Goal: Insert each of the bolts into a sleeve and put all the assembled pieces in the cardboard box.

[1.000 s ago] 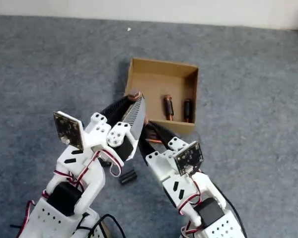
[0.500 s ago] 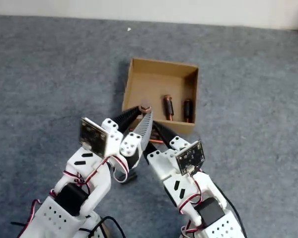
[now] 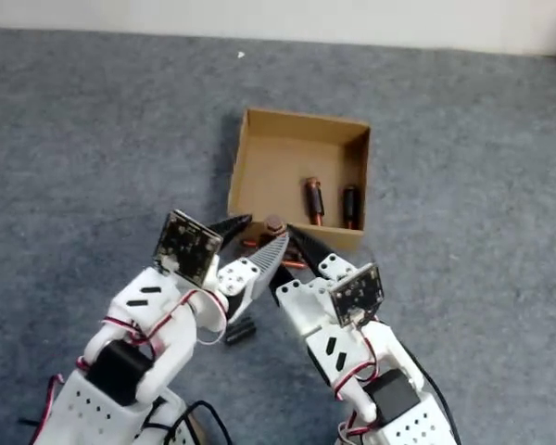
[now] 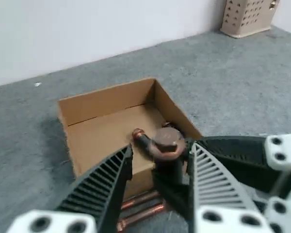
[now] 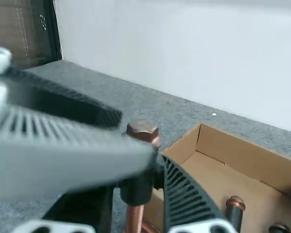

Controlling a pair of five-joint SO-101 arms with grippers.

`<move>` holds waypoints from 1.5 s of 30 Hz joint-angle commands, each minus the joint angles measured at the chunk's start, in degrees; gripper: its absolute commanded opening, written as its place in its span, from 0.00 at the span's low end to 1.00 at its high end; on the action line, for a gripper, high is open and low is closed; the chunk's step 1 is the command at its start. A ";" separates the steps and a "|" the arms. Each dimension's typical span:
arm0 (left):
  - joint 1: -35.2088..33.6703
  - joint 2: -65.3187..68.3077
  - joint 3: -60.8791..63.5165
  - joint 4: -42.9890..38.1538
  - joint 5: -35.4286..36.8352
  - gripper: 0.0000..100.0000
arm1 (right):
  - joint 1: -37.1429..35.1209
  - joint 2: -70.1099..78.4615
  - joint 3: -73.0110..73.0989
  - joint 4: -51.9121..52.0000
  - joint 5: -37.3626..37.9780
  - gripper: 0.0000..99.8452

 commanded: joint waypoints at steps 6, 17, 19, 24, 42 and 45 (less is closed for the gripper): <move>-12.62 -0.66 -5.85 1.58 0.53 0.20 | 1.01 -0.13 5.58 5.41 0.09 0.01; -29.49 -0.66 -0.48 1.49 10.20 0.20 | 8.57 -0.13 5.14 14.11 0.00 0.01; -30.99 -0.66 3.56 1.32 10.55 0.20 | 9.71 -0.13 4.79 15.52 0.00 0.01; -33.63 -0.66 10.95 -0.26 10.81 0.20 | 12.26 0.48 -7.60 25.19 0.09 0.01; -41.27 -0.66 23.96 -14.77 10.81 0.20 | 16.75 44.53 -35.65 1.36 0.53 0.01; -41.10 -0.66 24.04 -14.77 10.81 0.20 | 18.77 56.48 -39.87 -5.32 0.53 0.01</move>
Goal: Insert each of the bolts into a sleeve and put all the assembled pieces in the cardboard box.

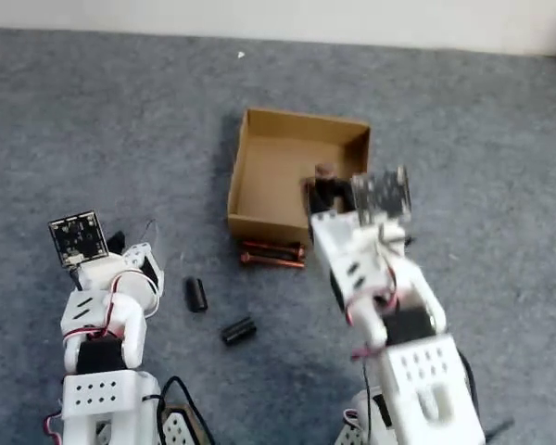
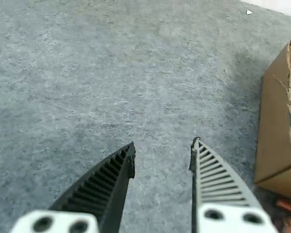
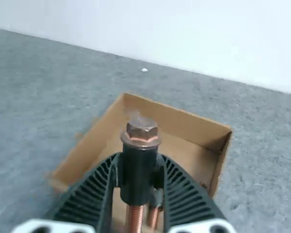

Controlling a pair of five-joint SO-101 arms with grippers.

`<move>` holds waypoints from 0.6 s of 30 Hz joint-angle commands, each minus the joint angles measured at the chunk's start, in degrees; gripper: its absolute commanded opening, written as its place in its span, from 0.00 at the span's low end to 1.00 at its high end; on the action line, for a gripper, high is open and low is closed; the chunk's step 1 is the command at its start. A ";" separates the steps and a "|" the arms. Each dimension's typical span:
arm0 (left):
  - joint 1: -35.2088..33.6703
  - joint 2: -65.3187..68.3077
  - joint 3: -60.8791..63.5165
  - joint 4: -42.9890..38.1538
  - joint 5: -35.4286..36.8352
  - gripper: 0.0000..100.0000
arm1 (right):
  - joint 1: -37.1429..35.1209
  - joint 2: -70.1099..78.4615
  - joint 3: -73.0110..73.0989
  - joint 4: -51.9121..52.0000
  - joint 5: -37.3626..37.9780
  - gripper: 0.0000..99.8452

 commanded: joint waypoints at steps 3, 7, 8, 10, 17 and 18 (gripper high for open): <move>-0.40 -0.66 -0.40 -1.49 0.79 0.20 | 4.00 21.32 -11.12 -11.12 0.53 0.01; -0.57 -0.66 -0.40 -1.49 0.79 0.20 | 6.29 33.98 -17.63 -11.30 0.53 0.01; -0.57 -0.66 -0.40 -1.49 0.79 0.20 | 6.46 36.70 -18.95 -11.30 0.53 0.01; -0.57 -0.66 -0.40 -1.49 0.79 0.20 | 6.46 42.15 -21.41 -11.21 0.53 0.01; -0.57 -0.66 -0.40 -1.41 0.79 0.20 | 8.48 55.25 -28.35 -11.21 0.09 0.10; -0.57 -0.66 -0.40 -1.41 0.79 0.20 | 8.66 56.04 -28.70 -11.21 0.09 0.13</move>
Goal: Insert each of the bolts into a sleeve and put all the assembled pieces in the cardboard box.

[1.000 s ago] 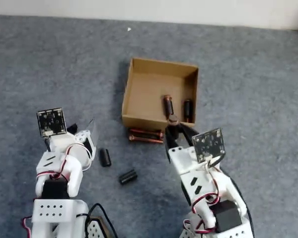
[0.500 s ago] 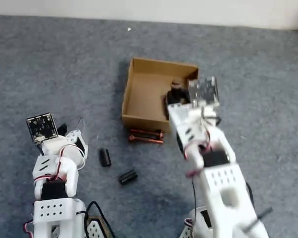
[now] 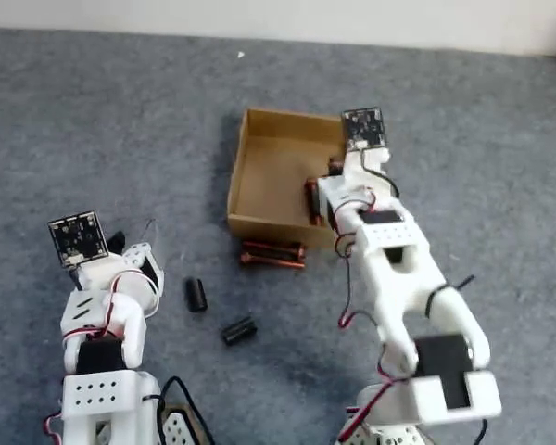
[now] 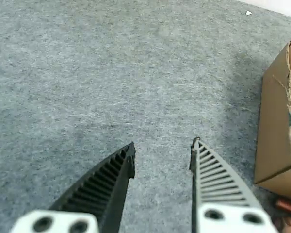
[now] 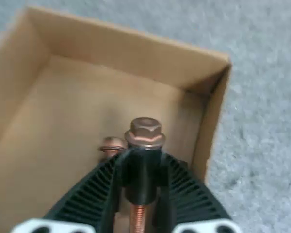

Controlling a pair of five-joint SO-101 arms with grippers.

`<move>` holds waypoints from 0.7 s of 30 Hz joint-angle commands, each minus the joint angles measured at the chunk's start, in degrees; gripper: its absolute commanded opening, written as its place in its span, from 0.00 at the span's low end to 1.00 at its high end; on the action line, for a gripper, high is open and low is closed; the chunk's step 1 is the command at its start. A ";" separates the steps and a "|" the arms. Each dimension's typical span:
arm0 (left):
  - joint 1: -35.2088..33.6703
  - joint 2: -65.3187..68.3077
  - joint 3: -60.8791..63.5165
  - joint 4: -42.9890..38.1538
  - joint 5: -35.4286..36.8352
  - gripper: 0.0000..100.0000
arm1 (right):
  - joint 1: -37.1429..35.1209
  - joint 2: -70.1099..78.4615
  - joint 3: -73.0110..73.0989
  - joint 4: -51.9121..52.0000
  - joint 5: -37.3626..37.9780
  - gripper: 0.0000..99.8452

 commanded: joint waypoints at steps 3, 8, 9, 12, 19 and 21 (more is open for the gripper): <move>-0.57 -0.66 -0.40 -1.41 0.79 0.20 | 1.54 0.13 -4.97 -1.89 0.09 0.14; -2.77 -0.66 -0.66 -1.41 0.79 0.20 | 0.22 -9.27 -3.38 0.48 0.35 0.14; -4.00 -0.66 -0.75 -1.49 0.79 0.20 | -0.48 -11.74 -2.77 3.47 0.35 0.14; -7.52 -0.66 -1.27 -1.49 0.79 0.20 | -4.00 -19.38 -1.45 14.73 0.18 0.14; -13.14 -0.57 -3.12 -1.23 0.79 0.20 | -17.54 -28.18 -1.54 35.65 0.00 0.14; -14.37 -0.57 -3.38 -1.23 0.79 0.20 | -22.29 -27.65 -1.54 38.73 -1.14 0.14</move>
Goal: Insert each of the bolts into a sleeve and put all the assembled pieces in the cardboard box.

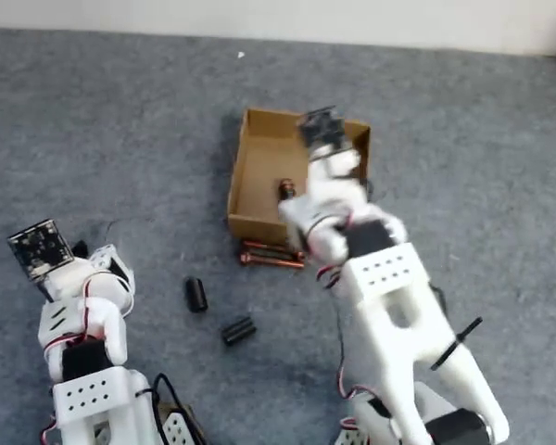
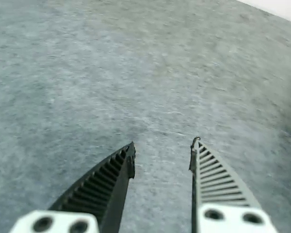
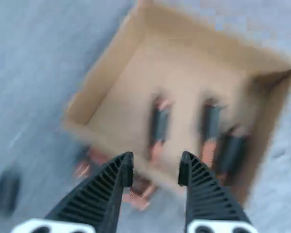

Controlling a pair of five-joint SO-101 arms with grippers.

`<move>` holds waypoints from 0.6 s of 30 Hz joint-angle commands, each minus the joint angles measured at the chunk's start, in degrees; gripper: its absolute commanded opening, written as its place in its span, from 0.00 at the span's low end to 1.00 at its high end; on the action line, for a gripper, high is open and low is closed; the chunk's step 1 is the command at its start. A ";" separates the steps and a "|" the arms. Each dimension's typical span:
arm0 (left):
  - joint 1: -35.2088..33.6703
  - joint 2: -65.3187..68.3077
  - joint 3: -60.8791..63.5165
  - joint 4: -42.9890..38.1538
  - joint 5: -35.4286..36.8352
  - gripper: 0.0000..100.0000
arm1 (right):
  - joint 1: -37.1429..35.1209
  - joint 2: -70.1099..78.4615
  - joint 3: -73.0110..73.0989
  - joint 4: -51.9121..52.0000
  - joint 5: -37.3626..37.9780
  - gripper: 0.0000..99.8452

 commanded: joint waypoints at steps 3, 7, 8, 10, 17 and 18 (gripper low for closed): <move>-3.21 -0.57 -3.38 -1.23 0.79 0.20 | -12.79 -0.75 -0.48 5.76 -6.77 0.14; -3.30 -0.57 -3.38 -1.23 0.79 0.20 | -20.09 3.03 -0.57 5.23 -8.44 0.14; -3.30 -0.57 -3.38 -1.23 0.79 0.20 | -21.58 4.35 -0.75 4.44 -8.53 0.14; -3.30 -0.57 -3.38 -1.23 0.79 0.20 | -23.52 7.43 -1.98 2.68 -11.34 0.14; -3.30 -0.57 -3.38 -1.23 0.79 0.20 | -26.95 21.23 -12.44 2.42 -18.37 0.14; -3.30 -0.57 -3.38 -1.23 0.79 0.20 | -27.65 23.08 -13.76 2.42 -18.81 0.14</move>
